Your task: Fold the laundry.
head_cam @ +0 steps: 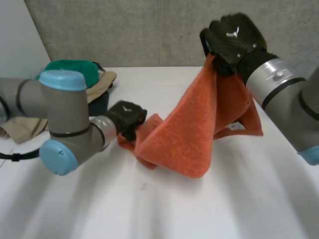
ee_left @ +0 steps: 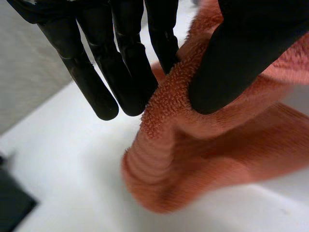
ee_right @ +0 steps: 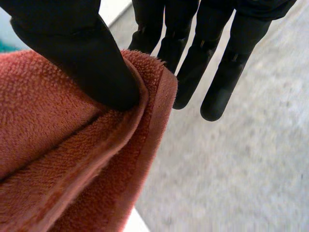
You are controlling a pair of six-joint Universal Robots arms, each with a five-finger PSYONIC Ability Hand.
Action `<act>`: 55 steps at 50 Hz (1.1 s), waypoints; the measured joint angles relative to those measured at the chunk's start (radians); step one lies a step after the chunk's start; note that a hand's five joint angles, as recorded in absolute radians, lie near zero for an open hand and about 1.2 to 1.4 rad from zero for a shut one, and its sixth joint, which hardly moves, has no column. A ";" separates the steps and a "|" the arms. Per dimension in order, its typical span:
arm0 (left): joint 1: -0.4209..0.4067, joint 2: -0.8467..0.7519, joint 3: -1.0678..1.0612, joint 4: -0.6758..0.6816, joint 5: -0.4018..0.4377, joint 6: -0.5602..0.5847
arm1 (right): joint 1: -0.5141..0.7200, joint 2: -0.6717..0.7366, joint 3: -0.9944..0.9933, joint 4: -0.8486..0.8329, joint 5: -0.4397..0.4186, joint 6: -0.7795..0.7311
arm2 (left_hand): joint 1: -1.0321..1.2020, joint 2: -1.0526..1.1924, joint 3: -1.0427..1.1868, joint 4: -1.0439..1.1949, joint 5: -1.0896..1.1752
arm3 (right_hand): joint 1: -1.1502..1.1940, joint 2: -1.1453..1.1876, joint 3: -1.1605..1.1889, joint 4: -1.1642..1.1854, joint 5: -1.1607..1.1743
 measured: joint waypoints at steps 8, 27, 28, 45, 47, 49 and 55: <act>-0.020 0.118 -0.034 -0.051 -0.046 -0.044 | -0.017 0.203 -0.114 0.152 0.109 -0.139 | 0.000 0.003 0.003 0.002 0.000 | 0.000 0.000 0.000 0.000 0.000; -0.024 0.025 -0.010 -0.150 -0.083 0.059 | -0.029 0.604 -0.400 0.088 0.096 -0.218 | -0.431 -0.430 -0.423 -0.437 -0.391 | -0.898 -0.963 -0.976 -0.983 -0.964; -0.024 0.028 -0.008 -0.157 -0.085 0.059 | -0.029 0.601 -0.403 0.097 0.100 -0.224 | -0.431 -0.430 -0.423 -0.437 -0.391 | -0.898 -0.963 -0.976 -0.985 -0.964; 0.053 0.213 -0.047 -0.176 -0.014 0.078 | -0.075 0.453 -0.458 0.475 -0.041 -0.363 | -0.811 -0.856 -0.846 -0.860 -0.823 | -0.753 -0.826 -0.820 -0.832 -0.815; 0.056 0.196 -0.048 -0.177 0.009 0.081 | -0.079 0.469 -0.475 0.510 -0.045 -0.381 | -0.811 -0.856 -0.846 -0.860 -0.823 | -0.747 -0.826 -0.813 -0.824 -0.807; 0.057 0.178 -0.048 -0.178 0.029 0.083 | -0.083 0.489 -0.495 0.547 -0.046 -0.398 | -0.811 -0.856 -0.846 -0.860 -0.823 | -0.730 -0.813 -0.799 -0.809 -0.790; 0.053 0.077 -0.038 -0.176 0.108 0.101 | -0.095 0.566 -0.549 0.604 -0.044 -0.426 | -0.808 -0.852 -0.842 -0.857 -0.816 | -0.449 -0.507 -0.520 -0.532 -0.521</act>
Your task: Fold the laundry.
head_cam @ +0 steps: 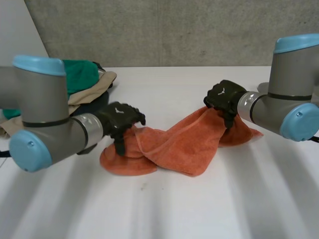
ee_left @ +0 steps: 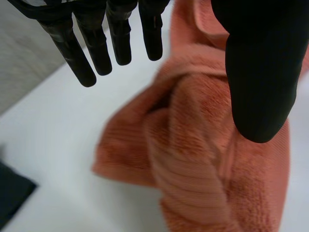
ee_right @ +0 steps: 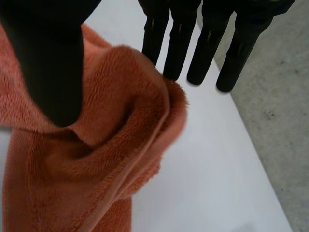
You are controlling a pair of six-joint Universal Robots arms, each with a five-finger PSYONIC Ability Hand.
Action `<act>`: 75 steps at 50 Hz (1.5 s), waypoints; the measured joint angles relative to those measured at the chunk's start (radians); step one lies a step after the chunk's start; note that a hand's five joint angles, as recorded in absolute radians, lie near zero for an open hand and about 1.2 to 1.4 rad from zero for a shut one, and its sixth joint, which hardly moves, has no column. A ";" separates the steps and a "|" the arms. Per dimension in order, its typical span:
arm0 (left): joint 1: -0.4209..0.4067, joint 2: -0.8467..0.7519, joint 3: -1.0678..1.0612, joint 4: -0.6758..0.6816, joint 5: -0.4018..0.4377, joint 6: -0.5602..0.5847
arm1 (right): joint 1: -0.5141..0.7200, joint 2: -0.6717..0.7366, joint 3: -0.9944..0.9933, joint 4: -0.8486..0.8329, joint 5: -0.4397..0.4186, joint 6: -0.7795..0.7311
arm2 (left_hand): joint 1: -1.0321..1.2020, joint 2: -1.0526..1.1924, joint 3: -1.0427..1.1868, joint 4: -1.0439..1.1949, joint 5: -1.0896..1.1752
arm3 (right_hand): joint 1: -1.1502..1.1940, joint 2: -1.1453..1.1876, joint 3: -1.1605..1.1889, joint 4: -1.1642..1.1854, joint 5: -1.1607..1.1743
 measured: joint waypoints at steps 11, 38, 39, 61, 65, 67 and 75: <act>-0.015 -0.120 0.155 0.068 0.027 -0.002 | -0.001 0.065 -0.048 -0.226 0.039 0.031 | 0.795 0.850 0.840 0.856 0.809 | 0.449 0.514 0.522 0.536 0.502; 0.043 0.120 0.065 0.533 -0.259 -0.289 | -0.048 -0.248 0.238 -0.716 0.020 0.535 | 0.795 0.856 0.849 0.860 0.809 | 0.466 0.514 0.522 0.536 0.526; 0.044 0.112 0.045 0.531 -0.259 -0.281 | -0.048 -0.244 0.254 -0.693 0.012 0.522 | 0.795 0.856 0.849 0.859 0.809 | 0.466 0.514 0.522 0.536 0.526; 0.054 0.104 -0.276 0.313 -0.216 -0.130 | -0.060 -0.162 0.516 -0.458 -0.041 0.319 | 0.161 0.168 0.170 0.161 0.161 | -0.255 -0.244 -0.251 -0.257 -0.275; 0.082 0.182 -0.292 0.299 -0.205 -0.136 | -0.067 -0.221 0.540 -0.460 -0.040 0.349 | 0.161 0.161 0.167 0.157 0.158 | -0.278 -0.244 -0.259 -0.285 -0.311; 0.099 0.210 -0.301 0.297 -0.199 -0.139 | -0.073 -0.246 0.551 -0.460 -0.040 0.364 | 0.161 0.161 0.167 0.157 0.158 | -0.279 -0.244 -0.259 -0.285 -0.314; 0.208 0.277 -0.356 0.262 -0.133 -0.173 | -0.113 -0.302 0.586 -0.448 -0.046 0.409 | 0.241 0.245 0.238 0.251 0.256 | -0.279 -0.244 -0.259 -0.285 -0.314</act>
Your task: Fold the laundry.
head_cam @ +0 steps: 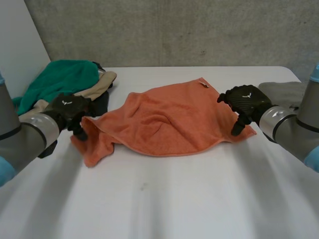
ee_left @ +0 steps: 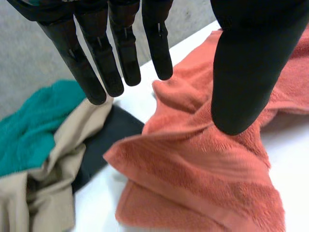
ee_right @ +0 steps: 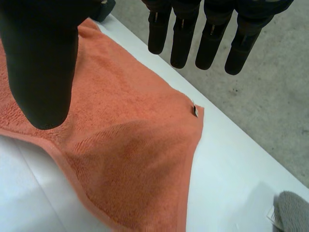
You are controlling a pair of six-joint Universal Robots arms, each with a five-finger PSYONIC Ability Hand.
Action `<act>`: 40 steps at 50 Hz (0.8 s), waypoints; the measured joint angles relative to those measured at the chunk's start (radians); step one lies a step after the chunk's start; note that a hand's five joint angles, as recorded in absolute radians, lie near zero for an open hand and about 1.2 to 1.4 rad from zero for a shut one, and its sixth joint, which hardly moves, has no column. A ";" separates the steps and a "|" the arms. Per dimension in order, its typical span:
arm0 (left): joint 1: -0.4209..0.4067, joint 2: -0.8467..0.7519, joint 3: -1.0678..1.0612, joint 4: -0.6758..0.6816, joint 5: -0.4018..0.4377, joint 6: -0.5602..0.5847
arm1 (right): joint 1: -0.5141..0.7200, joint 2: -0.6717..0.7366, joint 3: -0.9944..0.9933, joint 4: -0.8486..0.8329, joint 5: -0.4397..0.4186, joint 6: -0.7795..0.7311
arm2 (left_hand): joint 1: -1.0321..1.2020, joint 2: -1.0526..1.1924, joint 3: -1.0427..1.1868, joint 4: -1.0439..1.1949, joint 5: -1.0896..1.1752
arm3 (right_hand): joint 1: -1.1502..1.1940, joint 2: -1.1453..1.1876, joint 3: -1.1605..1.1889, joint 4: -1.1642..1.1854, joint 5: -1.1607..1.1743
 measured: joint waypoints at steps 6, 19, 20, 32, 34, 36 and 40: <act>0.052 -0.042 -0.006 -0.030 0.098 -0.037 | -0.025 0.008 0.006 0.028 -0.008 -0.021 | 0.000 0.005 0.004 0.005 0.006 | 0.000 0.000 0.000 0.000 0.004; 0.044 -0.234 0.131 0.064 0.193 -0.010 | -0.057 0.041 0.030 0.051 -0.025 -0.055 | 0.027 0.033 0.034 0.034 0.030 | 0.000 0.000 0.000 0.002 0.025; 0.042 -0.249 0.149 0.075 0.188 0.004 | -0.060 0.041 0.034 0.050 -0.029 -0.054 | 0.027 0.033 0.034 0.034 0.030 | 0.000 0.000 0.000 0.002 0.025; 0.046 -0.395 0.355 0.080 0.143 0.199 | -0.072 0.046 0.056 0.046 -0.054 -0.055 | 0.027 0.033 0.034 0.034 0.030 | 0.000 0.000 0.000 0.002 0.026; 0.044 -0.421 0.386 0.067 0.139 0.219 | -0.071 0.047 0.056 0.045 -0.054 -0.056 | 0.027 0.033 0.034 0.034 0.030 | 0.000 0.000 0.000 0.002 0.026; 0.041 -0.456 0.424 0.047 0.133 0.242 | -0.069 0.048 0.056 0.044 -0.053 -0.058 | 0.027 0.033 0.034 0.034 0.030 | 0.000 0.000 0.000 0.002 0.026; 0.034 -0.510 0.478 0.024 0.117 0.273 | -0.069 0.049 0.055 0.038 -0.051 -0.058 | 0.041 0.044 0.046 0.044 0.042 | 0.000 0.000 0.000 0.002 0.026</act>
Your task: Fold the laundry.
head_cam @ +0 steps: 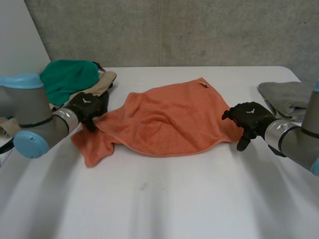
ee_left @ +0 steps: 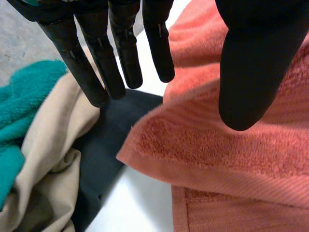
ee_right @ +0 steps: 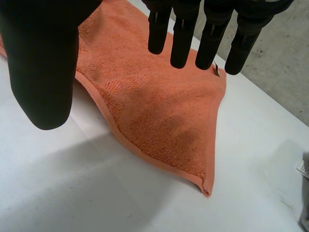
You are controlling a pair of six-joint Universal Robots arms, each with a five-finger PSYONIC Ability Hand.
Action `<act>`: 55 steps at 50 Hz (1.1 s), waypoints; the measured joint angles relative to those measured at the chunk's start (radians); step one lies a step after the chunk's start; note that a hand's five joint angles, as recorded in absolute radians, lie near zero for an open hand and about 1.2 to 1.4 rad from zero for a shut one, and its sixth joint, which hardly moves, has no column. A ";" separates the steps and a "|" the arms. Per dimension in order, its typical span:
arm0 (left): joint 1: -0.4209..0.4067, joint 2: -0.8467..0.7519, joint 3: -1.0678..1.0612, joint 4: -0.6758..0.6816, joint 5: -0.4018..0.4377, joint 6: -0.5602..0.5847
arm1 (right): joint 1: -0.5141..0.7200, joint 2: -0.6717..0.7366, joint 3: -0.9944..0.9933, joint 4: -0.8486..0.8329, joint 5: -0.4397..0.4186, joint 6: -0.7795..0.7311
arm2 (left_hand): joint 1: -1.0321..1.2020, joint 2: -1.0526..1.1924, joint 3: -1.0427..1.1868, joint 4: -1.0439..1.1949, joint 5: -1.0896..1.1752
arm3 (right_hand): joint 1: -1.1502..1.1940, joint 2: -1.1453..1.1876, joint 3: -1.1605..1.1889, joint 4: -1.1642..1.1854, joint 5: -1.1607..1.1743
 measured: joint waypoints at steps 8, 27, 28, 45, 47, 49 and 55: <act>-0.025 -0.079 0.104 -0.022 -0.095 0.080 | -0.005 0.000 0.000 -0.010 0.003 0.002 | 0.522 0.516 0.508 0.510 0.504 | 0.000 0.000 0.000 0.000 0.000; -0.157 0.524 -0.156 -0.086 -0.194 0.061 | 0.061 -0.057 0.048 -0.008 0.079 0.139 | 0.527 0.567 0.563 0.565 0.537 | -0.169 -0.213 -0.194 -0.170 -0.155; -0.165 0.551 -0.166 -0.090 -0.195 0.061 | 0.070 -0.064 0.055 -0.007 0.081 0.158 | 0.527 0.567 0.563 0.565 0.537 | -0.169 -0.213 -0.194 -0.171 -0.154; -0.334 0.793 -0.020 -0.326 -0.251 -0.018 | 0.413 -0.006 0.059 -0.123 0.316 0.746 | 0.527 0.567 0.563 0.565 0.537 | -0.169 -0.213 -0.194 -0.171 -0.155; -0.344 0.793 0.010 -0.340 -0.262 -0.031 | 0.421 0.020 0.034 -0.126 0.343 0.771 | 0.527 0.567 0.563 0.565 0.537 | -0.169 -0.213 -0.194 -0.171 -0.154; -0.358 0.793 0.061 -0.363 -0.280 -0.051 | 0.427 0.068 -0.017 -0.126 0.390 0.810 | 0.527 0.568 0.564 0.565 0.537 | -0.169 -0.213 -0.194 -0.171 -0.154; -0.373 0.805 0.166 -0.410 -0.314 -0.088 | 0.389 0.159 -0.122 -0.108 0.480 0.819 | 0.527 0.568 0.566 0.565 0.537 | 0.017 -0.031 -0.011 0.011 0.025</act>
